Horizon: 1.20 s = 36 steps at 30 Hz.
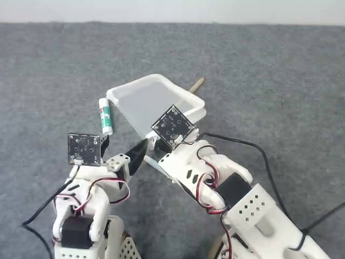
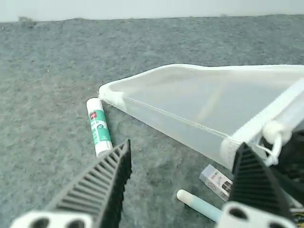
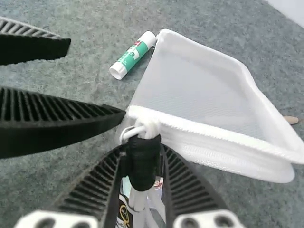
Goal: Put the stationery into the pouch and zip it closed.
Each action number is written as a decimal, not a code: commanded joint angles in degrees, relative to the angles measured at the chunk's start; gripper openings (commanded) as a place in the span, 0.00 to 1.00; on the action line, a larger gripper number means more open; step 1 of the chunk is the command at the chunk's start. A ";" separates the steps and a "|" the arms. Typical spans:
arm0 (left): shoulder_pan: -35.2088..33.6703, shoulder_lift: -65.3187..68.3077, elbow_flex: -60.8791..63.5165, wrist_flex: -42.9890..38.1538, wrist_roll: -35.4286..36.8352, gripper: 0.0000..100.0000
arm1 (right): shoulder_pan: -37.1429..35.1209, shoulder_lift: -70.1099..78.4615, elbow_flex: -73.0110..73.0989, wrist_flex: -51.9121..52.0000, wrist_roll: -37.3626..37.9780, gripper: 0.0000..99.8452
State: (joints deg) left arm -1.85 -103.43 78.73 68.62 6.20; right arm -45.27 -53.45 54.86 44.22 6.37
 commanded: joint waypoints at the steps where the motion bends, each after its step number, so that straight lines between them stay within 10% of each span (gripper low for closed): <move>1: 0.53 -1.05 -0.31 -0.26 0.97 0.33 | 0.31 -2.86 -3.16 -1.45 -0.62 0.01; 23: 4.22 -1.05 -2.59 1.67 0.88 0.32 | 0.66 -2.86 -3.16 -1.80 -0.26 0.01; 36: -3.87 -0.97 7.52 -11.34 0.70 0.31 | 0.57 -2.68 -2.81 -1.71 -0.26 0.01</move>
State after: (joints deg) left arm -4.84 -103.43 86.99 59.03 6.55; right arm -45.27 -53.80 54.86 43.69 6.37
